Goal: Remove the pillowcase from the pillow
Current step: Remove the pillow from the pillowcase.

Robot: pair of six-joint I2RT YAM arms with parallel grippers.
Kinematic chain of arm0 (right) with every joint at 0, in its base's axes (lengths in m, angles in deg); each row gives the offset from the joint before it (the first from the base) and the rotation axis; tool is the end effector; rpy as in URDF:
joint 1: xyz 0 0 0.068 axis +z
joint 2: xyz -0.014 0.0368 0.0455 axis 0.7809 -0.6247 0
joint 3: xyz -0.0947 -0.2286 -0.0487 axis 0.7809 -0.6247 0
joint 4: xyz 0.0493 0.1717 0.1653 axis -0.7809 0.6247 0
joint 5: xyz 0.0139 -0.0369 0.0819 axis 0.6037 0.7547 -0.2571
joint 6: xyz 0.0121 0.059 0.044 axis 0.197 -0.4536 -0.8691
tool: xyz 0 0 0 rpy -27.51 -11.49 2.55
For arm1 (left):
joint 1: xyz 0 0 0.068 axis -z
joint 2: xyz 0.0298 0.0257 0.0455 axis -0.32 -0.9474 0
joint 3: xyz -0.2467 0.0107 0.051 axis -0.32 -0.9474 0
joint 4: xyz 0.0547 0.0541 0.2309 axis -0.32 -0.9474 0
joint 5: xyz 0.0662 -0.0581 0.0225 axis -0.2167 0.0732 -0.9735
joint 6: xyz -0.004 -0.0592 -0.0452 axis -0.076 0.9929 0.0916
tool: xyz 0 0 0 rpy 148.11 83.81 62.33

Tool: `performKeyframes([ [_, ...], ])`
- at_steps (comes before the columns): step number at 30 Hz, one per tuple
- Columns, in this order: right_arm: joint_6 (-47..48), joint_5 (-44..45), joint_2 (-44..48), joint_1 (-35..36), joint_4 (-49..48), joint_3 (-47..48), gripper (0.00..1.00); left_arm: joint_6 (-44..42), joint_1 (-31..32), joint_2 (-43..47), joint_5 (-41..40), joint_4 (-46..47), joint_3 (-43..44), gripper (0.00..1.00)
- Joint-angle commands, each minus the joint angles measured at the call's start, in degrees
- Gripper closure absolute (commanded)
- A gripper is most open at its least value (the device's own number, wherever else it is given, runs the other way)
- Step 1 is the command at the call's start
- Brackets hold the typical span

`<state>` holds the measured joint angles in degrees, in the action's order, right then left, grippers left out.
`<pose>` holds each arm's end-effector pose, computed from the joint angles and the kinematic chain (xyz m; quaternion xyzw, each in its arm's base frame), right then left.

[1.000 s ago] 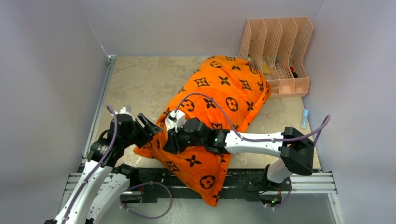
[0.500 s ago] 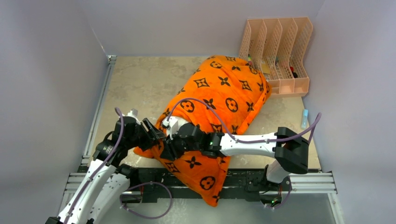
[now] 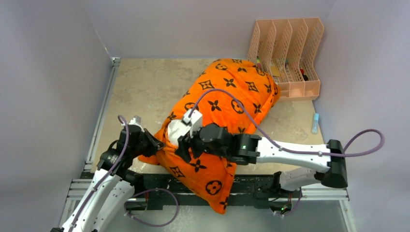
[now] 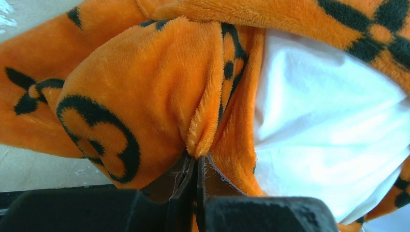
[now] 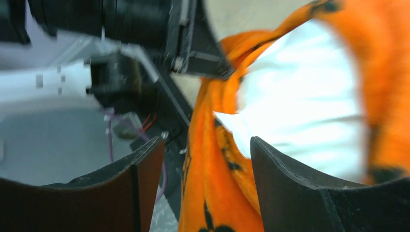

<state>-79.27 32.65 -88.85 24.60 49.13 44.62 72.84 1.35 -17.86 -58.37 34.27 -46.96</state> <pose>0.0871 0.3176 0.3109 -0.3220 0.7429 0.4181 0.4119 0.1208 -0.0533 0.2077 -0.2681 0.8778 -0.2952 0.2653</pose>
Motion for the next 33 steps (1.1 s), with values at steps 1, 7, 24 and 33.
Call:
performKeyframes([
  [1,-3.9,22.0,2.1,-0.8,16.3,8.4,0.32,-2.1,0.0,1.6,-2.7,-5.4,-2.2,1.0],
  [7,-9.2,18.1,-7.9,-1.1,23.7,17.7,0.33,-1.9,0.0,2.3,-1.6,-4.4,-2.9,1.0],
  [24,-53.1,39.7,-44.8,-6.9,75.3,58.6,0.01,-2.1,0.0,4.1,-1.8,-6.6,-2.6,1.0],
  [33,-71.8,47.1,-37.4,-9.8,75.1,45.2,0.01,-1.9,0.0,4.3,-0.6,-5.5,-3.4,1.0],
])
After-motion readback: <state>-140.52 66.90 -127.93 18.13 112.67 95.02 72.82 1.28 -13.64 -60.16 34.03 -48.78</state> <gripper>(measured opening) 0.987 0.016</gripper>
